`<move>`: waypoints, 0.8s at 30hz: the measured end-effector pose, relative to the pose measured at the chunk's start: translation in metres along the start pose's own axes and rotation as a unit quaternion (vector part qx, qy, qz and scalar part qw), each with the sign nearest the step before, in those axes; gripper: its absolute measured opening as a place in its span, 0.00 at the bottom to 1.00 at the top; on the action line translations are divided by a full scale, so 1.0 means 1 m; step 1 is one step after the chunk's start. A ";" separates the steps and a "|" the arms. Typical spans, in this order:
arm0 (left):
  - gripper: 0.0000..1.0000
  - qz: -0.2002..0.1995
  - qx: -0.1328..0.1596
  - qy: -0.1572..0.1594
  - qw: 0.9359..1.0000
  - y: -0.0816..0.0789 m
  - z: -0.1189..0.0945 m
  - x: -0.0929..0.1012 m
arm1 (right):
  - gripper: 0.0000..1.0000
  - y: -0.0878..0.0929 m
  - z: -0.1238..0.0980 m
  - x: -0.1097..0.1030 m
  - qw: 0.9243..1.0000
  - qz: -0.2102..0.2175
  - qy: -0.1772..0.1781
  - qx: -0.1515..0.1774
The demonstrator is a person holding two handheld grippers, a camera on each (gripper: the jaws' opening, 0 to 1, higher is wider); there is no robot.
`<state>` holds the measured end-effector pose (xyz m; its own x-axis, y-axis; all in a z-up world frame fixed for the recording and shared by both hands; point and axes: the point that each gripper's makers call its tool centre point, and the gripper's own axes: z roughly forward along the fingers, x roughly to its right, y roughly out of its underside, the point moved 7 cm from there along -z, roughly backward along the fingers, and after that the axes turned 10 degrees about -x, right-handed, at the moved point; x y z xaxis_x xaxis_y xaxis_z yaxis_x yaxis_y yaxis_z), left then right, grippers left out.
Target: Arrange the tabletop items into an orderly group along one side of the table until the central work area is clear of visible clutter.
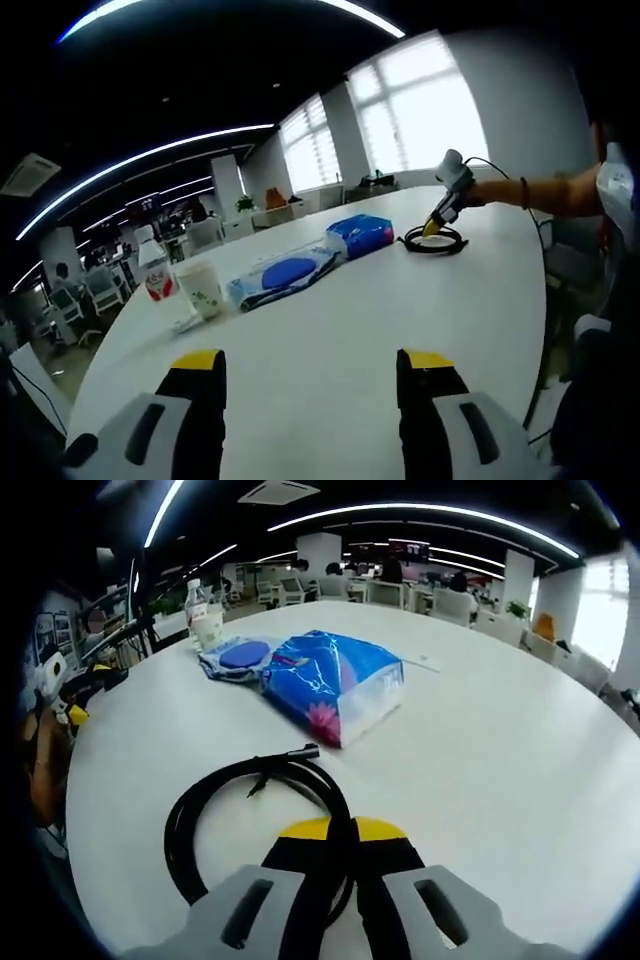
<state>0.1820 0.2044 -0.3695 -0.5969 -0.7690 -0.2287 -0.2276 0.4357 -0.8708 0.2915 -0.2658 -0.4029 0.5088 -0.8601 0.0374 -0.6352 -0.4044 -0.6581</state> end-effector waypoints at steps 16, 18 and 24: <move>0.68 0.008 -0.005 -0.003 1.000 0.003 -0.006 0.001 | 0.03 -0.021 0.002 -0.023 0.999 0.023 -0.028 0.018; 0.67 0.010 -0.006 -0.006 1.000 0.004 -0.007 0.000 | 0.03 -0.027 0.004 -0.029 0.999 0.024 -0.033 0.021; 0.66 0.010 -0.005 -0.007 1.000 0.007 -0.014 -0.002 | 0.03 -0.046 0.014 -0.051 0.998 0.027 -0.051 0.034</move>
<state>0.1712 0.2154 -0.3693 -0.5904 -0.7668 -0.2519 -0.2233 0.4551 -0.8620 0.3033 -0.1990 -0.3849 0.5334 -0.8427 -0.0736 -0.6245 -0.3336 -0.7062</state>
